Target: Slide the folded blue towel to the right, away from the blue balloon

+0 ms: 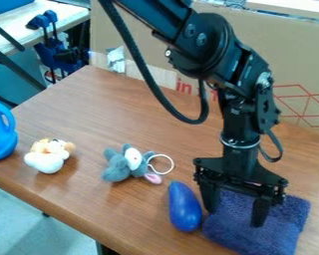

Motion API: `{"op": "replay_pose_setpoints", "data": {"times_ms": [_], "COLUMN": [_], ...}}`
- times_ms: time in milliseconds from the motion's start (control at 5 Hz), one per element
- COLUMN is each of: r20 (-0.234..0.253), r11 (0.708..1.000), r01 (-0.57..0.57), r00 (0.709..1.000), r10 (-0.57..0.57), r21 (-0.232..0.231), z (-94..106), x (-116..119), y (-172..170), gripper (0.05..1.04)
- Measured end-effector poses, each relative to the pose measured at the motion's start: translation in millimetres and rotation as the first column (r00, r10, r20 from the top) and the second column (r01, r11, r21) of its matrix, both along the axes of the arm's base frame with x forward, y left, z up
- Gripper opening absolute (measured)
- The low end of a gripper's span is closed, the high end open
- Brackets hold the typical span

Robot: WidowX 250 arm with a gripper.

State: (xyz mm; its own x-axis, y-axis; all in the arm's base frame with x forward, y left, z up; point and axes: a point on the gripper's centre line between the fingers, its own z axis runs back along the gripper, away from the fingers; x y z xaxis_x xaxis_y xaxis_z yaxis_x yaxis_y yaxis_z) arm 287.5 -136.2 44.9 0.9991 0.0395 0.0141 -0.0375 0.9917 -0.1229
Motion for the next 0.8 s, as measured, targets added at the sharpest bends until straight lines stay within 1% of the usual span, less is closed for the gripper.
{"op": "replay_pose_setpoints", "data": {"times_ms": [200, 400, 600, 800], "r20": [-0.067, -0.048, 0.092, 0.204], "r11": [1.000, 1.000, 0.995, 0.998], "r01": [0.008, 0.030, 0.066, 0.032], "r00": [0.998, 0.998, 0.993, 0.978], "r10": [-0.007, -0.030, -0.072, -0.044], "r21": [0.005, 0.004, 0.073, 0.060], "z": [-13.6, -23.6, -24.6, -12.8], "x": [1, 16, 53, 68], "y": [-5, -11, -26, -30], "gripper": [1.001, 1.001, 1.001, 1.001]}}
